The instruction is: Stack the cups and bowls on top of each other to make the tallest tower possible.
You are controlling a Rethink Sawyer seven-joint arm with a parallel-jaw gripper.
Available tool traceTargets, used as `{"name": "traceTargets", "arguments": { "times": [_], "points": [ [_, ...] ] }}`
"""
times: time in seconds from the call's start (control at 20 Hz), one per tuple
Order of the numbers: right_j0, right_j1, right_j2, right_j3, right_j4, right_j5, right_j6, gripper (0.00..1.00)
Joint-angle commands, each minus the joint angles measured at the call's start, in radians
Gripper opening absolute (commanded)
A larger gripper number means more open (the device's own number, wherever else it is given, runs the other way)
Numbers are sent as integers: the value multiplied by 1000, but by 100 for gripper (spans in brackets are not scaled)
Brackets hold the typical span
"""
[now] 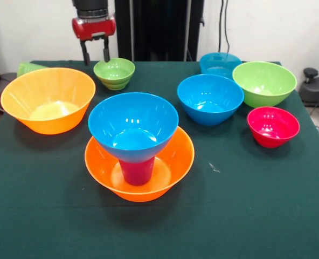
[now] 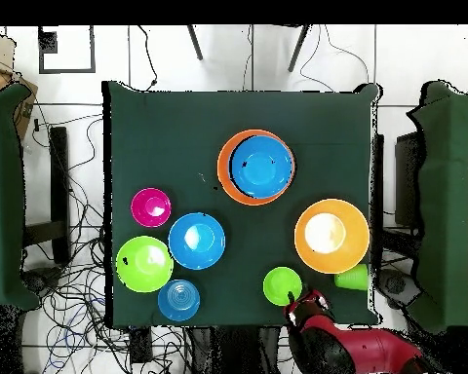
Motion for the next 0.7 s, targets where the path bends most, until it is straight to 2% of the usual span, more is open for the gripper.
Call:
{"name": "traceTargets", "arguments": {
  "times": [0.05, 0.45, 0.7],
  "points": [
    [-15, 100, 148, -32, 16, 84, 101, 100],
    [-25, 115, 155, -40, 12, 84, 97, 100],
    [-8, 116, 147, -48, 19, 92, 100, 100]
  ]
}}
